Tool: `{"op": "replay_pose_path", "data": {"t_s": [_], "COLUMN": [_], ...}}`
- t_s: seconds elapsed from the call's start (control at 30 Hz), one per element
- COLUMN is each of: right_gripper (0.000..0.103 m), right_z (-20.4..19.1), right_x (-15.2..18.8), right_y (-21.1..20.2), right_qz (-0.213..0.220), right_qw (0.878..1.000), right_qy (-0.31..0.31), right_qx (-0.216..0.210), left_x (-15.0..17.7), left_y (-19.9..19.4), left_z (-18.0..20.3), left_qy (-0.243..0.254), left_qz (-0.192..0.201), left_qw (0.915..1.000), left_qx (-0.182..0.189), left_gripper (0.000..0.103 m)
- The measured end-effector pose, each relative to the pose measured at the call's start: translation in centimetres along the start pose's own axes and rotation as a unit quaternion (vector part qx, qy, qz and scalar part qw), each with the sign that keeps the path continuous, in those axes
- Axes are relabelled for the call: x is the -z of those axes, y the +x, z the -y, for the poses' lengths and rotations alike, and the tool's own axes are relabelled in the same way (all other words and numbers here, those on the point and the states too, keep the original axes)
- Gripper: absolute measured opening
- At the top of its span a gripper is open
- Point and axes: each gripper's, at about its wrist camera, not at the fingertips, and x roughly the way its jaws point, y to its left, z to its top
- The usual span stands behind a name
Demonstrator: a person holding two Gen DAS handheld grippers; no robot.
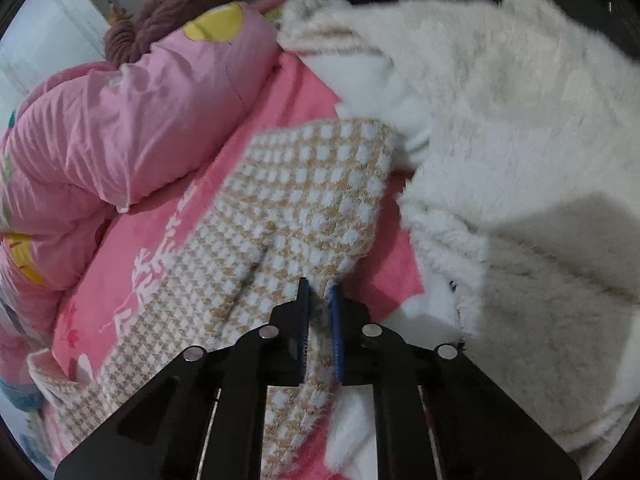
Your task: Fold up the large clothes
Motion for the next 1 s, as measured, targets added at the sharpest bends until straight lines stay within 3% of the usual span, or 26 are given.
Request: {"op": "replay_pose_path", "data": {"t_s": [0.23, 0.5, 0.77, 1.0], "right_gripper": [0.009, 0.009, 0.008, 0.008], "right_z": [-3.7, -6.4, -10.5, -14.9], "right_x": [0.9, 3.4, 6.4, 9.6], "right_y": [-7.9, -17.3, -24.3, -27.3], "right_qz": [0.081, 0.142, 0.175, 0.187], "right_qw": [0.992, 0.981, 0.969, 0.960], "right_qy": [-0.091, -0.133, -0.171, -0.196], "right_qx": [0.014, 0.000, -0.028, -0.064], "left_x": [0.1, 0.1, 0.1, 0.0], "left_y": [-0.1, -0.1, 0.0, 0.0], "left_z": [0.1, -0.1, -0.3, -0.6], "left_qy": [0.000, -0.001, -0.005, -0.013], "left_qz": [0.001, 0.001, 0.006, 0.013], "left_qw": [1.0000, 1.0000, 0.9999, 0.9996], "left_qx": [0.000, 0.001, 0.007, 0.020], "left_gripper": [0.096, 0.096, 0.096, 0.096]}}
